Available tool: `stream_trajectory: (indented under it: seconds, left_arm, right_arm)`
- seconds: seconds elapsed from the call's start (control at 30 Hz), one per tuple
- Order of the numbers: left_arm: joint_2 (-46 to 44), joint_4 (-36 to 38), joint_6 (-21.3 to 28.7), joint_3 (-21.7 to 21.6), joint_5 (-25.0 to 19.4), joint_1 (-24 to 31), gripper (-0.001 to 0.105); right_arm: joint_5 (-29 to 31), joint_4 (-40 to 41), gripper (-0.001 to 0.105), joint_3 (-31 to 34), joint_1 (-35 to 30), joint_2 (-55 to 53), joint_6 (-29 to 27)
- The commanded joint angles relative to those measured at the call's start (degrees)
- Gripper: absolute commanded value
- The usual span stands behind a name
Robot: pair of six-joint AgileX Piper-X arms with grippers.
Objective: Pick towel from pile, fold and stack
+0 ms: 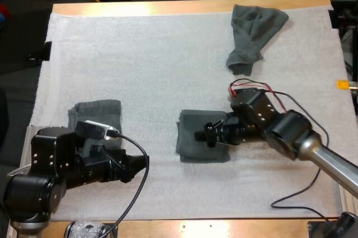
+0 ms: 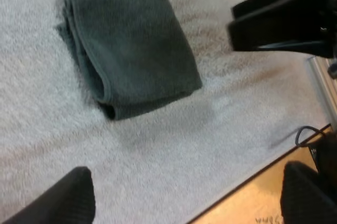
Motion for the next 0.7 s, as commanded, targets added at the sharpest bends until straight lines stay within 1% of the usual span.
stream_trajectory:
  seconds: [0.0,0.1,0.2,0.37,0.57,0.67]
  left_arm:
    - [0.1,-1.5,0.0,0.1,0.2,0.1,0.070]
    - [0.1,-3.2,0.0,0.1,0.2,0.1,0.070]
    - [0.4,-4.5,0.0,0.1,0.2,0.1,0.070]
    - [2.4,-6.3,0.0,0.1,0.2,0.1,0.070]
    - [7.1,-9.8,0.0,0.1,0.2,0.1,0.070]
    - [10.3,-11.5,-1.0,0.1,0.2,0.1,0.070]
  right_arm:
    - [1.5,2.4,0.079,-0.2,-0.1,-1.4,-0.6]
    - [2.9,6.0,0.079,-0.2,-0.1,-4.1,-0.6]
    - [4.2,7.8,0.079,-0.2,0.1,-6.3,-0.6]
    - [7.1,7.7,0.079,-0.2,0.3,-8.3,-0.6]
    - [7.2,7.7,0.079,-0.2,0.3,-8.4,-0.6]
    - [7.2,7.7,0.079,-0.2,0.3,-8.4,-0.6]
